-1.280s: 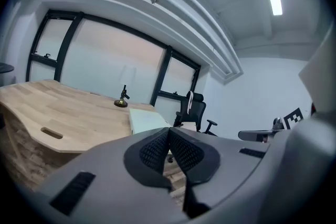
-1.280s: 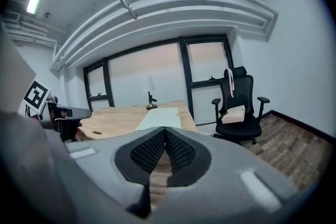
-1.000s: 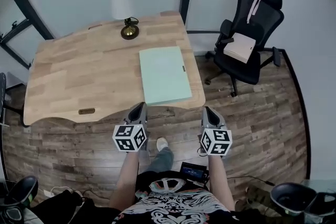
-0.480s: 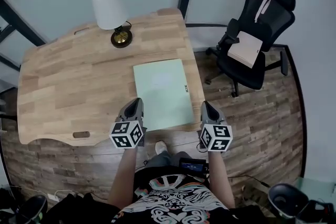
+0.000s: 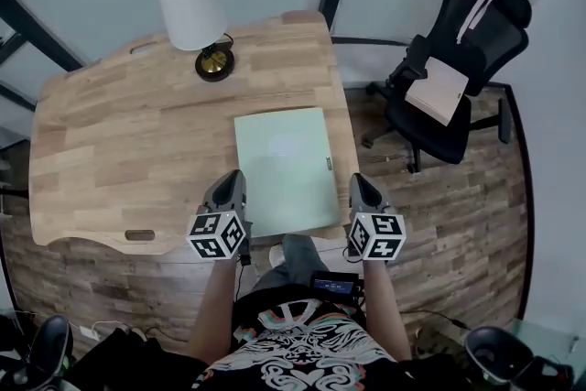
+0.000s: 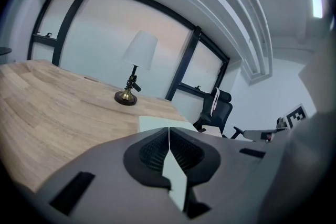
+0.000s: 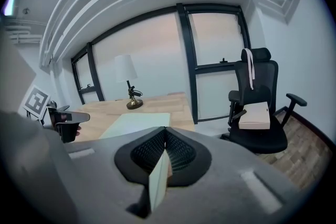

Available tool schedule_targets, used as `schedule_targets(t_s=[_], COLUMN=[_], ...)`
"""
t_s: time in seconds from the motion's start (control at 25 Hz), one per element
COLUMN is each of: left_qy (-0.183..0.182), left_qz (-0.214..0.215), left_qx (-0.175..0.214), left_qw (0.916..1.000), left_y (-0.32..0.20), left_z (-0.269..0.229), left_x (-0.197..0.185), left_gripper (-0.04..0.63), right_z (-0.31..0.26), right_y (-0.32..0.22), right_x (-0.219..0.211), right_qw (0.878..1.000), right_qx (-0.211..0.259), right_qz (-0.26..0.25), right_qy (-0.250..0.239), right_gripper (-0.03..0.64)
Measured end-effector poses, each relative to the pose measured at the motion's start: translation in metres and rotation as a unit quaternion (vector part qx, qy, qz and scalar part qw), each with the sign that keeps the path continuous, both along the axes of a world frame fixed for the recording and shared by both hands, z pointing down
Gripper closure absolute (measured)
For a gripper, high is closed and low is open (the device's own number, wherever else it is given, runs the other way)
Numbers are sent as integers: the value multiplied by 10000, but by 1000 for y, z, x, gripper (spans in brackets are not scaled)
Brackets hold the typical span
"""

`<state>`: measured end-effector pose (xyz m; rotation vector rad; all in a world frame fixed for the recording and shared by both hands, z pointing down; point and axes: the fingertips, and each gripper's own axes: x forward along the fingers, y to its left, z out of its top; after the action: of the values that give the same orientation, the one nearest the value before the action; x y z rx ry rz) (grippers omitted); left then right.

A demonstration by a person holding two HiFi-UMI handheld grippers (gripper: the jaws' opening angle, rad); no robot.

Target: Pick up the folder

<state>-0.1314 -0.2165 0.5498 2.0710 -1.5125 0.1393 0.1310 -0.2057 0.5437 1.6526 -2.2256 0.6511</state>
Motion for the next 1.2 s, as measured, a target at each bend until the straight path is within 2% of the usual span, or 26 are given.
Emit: schedule_targets(t_s=[0.36,0.6,0.64,0.72,0.84,1.0,1.2], left_qy=[-19,19,48,162,253,333,484], left_qz=[-142,-119,-100,-36,-46,-28,31], left_qx=[-310,-575,-624,-761,-923,-962,-1044], left_qw=[9994,9983,9980,9970,9954,9948,9934], left_y=[-7,-7,-7,-7,-8,-10,-15], left_z=[18,42,45,53,64,72,82], left_x=[-4,-2,-1,3,2,0,2], left_gripper=[586,583,570,470,428,367,329], right_z=[24,48,51,59,73,90,99], right_y=[-14,-23,-24,-26,-28,-28,-35], right_x=[-14,-19,-20,-25,-32,-42,-51], right_qw=[9980,9942,9932,9904,9862,9795,9748], right_qx=[-424,-751,-796,-920,-1130,-1435,-1586], right_qz=[-427,-617,-663,-786,-892,-916,-900], right_qy=[-216,-469,-524,-670,-816,-1075,-1284], right_gripper=[612,583,577,548,492,376,338])
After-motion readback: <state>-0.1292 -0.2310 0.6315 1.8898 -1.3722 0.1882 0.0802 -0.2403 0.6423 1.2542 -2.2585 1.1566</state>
